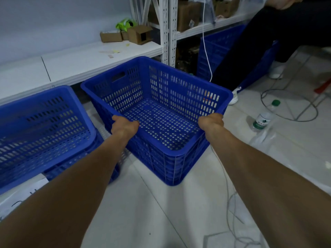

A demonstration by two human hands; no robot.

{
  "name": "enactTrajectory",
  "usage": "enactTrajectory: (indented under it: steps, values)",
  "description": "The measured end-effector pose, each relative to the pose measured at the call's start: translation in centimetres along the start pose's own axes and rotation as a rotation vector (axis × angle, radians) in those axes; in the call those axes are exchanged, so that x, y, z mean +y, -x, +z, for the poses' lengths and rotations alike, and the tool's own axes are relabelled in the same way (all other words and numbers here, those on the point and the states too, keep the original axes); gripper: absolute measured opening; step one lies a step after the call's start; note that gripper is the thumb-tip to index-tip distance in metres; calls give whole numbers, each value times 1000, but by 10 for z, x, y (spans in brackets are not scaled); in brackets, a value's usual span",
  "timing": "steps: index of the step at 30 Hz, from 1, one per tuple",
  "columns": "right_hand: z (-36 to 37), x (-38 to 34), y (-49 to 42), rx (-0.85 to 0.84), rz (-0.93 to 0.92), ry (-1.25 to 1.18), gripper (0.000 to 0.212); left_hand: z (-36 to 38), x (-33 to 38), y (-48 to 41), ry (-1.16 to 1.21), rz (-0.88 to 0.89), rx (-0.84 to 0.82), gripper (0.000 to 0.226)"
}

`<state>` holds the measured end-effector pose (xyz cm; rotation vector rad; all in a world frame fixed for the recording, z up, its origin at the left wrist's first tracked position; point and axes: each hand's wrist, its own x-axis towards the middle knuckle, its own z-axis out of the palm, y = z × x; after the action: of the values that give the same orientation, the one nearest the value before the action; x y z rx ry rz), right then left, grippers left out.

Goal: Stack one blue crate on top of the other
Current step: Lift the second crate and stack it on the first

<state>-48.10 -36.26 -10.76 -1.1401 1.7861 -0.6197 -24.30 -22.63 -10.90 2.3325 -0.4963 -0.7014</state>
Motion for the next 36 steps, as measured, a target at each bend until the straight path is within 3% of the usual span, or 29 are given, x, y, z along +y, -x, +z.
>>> enactTrajectory:
  steps: [5, 12, 17, 21, 27, 32, 36]
  values:
    - [9, 0, -5, 0, 110, -178, 66, 5, -3, -21, 218, -84, -17, 84]
    - [16, 3, -12, 53, 173, -376, 37, 3, -7, -56, 428, -209, -51, 58]
    - [24, 9, -17, 124, 191, -403, 25, 2, 1, -58, 437, -276, -107, 22]
    - [27, 8, -19, 128, 195, -437, 29, -1, -1, -62, 430, -294, -124, 21]
    - [25, 11, -19, 143, 173, -487, 30, 3, -4, -61, 395, -216, -52, 45]
    - [20, 9, -12, 169, 152, -477, 27, -3, -6, -58, 349, -166, -10, 33]
    - [6, -2, -6, 158, 128, -482, 23, -5, -2, -47, 378, -139, 1, 10]
